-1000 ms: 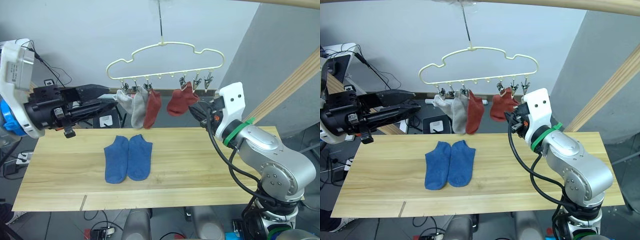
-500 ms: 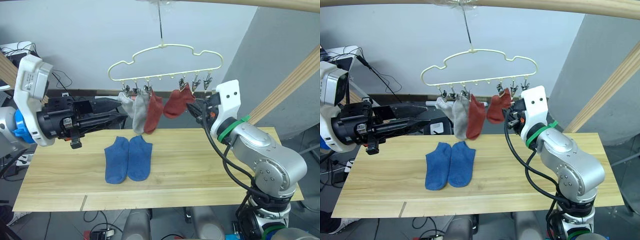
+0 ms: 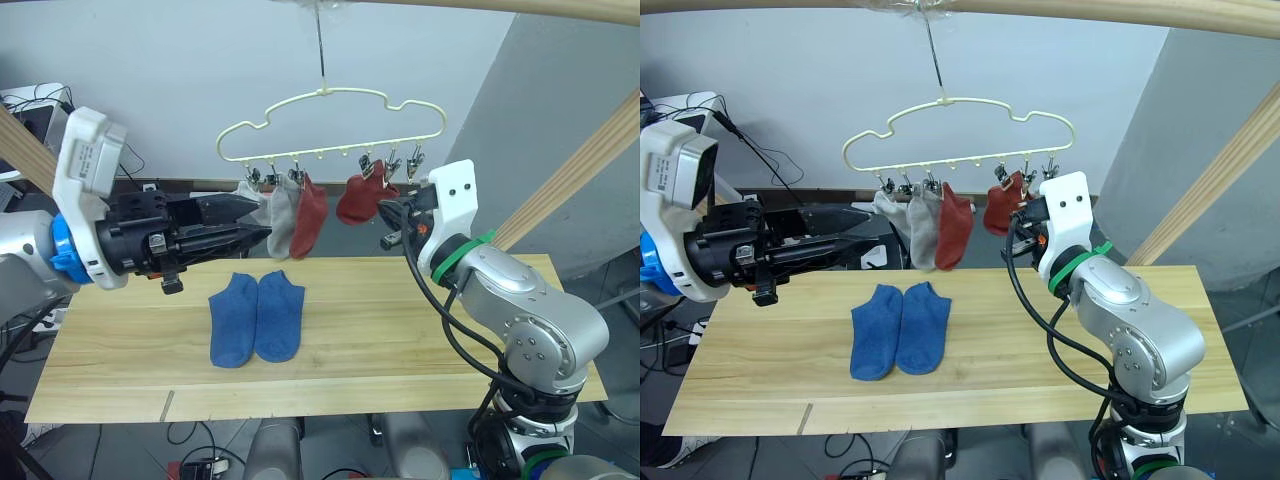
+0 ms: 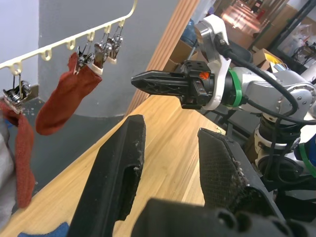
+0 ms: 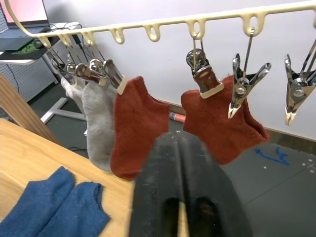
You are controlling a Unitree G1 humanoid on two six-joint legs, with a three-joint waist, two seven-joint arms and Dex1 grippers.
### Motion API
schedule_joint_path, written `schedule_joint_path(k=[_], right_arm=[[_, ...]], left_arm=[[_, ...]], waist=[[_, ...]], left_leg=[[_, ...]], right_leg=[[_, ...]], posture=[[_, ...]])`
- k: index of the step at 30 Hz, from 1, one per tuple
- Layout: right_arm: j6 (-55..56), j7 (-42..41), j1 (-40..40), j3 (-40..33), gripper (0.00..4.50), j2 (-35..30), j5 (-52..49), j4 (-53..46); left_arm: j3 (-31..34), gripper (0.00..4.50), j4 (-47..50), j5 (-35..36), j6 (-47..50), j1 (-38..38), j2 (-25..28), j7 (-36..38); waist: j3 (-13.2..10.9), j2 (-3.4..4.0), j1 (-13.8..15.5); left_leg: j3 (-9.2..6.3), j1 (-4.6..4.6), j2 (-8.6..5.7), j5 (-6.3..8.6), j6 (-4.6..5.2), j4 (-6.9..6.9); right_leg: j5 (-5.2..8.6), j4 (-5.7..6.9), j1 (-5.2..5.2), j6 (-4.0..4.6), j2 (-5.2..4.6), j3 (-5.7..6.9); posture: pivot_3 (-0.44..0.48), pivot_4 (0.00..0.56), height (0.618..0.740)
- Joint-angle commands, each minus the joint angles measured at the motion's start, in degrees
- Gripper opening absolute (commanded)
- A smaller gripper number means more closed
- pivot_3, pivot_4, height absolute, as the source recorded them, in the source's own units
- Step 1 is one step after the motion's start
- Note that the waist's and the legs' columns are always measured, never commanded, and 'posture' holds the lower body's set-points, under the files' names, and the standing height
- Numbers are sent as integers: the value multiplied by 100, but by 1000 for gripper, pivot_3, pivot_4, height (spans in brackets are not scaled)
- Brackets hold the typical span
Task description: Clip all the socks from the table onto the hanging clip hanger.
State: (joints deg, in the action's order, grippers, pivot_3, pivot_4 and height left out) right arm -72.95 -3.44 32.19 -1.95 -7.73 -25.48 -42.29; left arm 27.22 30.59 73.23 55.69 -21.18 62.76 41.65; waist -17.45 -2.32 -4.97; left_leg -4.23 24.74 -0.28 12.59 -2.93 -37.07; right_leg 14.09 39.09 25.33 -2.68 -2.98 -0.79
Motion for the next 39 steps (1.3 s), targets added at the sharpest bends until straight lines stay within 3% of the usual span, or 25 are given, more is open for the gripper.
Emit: schedule_joint_path(k=[1, 5, 39], right_arm=[[119, 33, 112, -16, 1615, 36, 22, -84], [157, 72, 143, -2, 2983, 63, 63, -45], [1107, 522, 1087, 199, 2983, 465, 1152, 1851]], left_arm=[[59, 2019, 99, 148, -54, -114, 72, -68], [34, 2019, 108, 197, -50, -139, 73, -136], [323, 2019, 296, -43, -285, 468, 40, 9]], waist=[[0, 0, 0], [0, 0, 1], [0, 1, 13]], left_leg=[[0, 0, 0, 0, 0, 0], [0, 0, 0, 0, 0, 0], [0, -1, -1, -1, 2, 2]], right_leg=[[0, 0, 0, 0, 0, 0], [0, 0, 0, 0, 0, 0], [-1, 0, 0, 2, 0, 0]], posture=[[-98, 246, 740], [-98, 246, 740], [-62, 263, 740]])
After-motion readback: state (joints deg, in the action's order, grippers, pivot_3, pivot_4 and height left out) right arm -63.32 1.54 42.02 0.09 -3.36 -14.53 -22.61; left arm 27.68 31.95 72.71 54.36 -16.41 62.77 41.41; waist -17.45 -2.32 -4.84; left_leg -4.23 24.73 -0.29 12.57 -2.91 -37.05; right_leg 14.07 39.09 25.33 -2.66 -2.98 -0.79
